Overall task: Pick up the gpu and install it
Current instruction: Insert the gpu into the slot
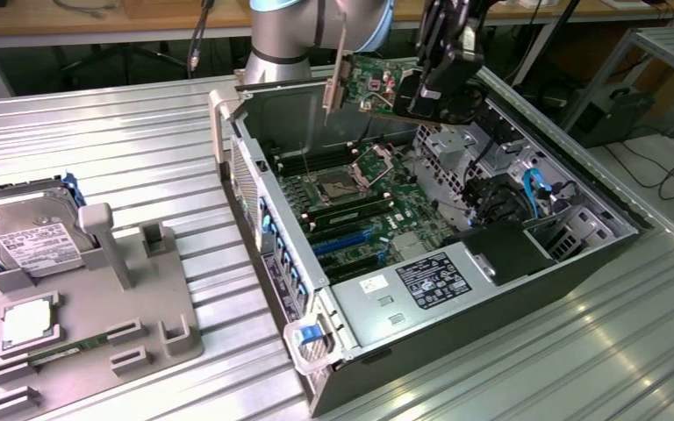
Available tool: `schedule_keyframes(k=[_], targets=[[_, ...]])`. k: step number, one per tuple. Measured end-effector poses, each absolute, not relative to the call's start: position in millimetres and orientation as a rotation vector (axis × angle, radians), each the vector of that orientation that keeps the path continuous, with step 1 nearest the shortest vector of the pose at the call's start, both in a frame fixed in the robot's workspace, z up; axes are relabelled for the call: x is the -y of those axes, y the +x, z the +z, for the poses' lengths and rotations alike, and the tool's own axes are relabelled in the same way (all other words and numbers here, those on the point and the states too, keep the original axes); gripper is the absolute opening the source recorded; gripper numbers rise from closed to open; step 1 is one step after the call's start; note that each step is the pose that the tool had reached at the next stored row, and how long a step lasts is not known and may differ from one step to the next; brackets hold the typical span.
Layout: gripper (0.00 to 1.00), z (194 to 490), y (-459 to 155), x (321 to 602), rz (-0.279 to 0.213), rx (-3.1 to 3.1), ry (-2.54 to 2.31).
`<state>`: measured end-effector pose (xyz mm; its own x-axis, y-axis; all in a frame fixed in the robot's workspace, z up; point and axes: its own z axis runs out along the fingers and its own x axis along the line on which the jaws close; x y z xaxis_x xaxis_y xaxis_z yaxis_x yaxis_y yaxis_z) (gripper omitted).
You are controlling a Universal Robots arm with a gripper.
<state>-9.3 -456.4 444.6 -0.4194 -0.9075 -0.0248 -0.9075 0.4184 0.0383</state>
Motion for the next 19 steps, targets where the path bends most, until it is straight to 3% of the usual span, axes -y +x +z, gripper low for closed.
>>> schedule_keyframes(k=[19], targets=[[0.28,444.6,-9.3,456.4,0.072,-2.536,-1.857]])
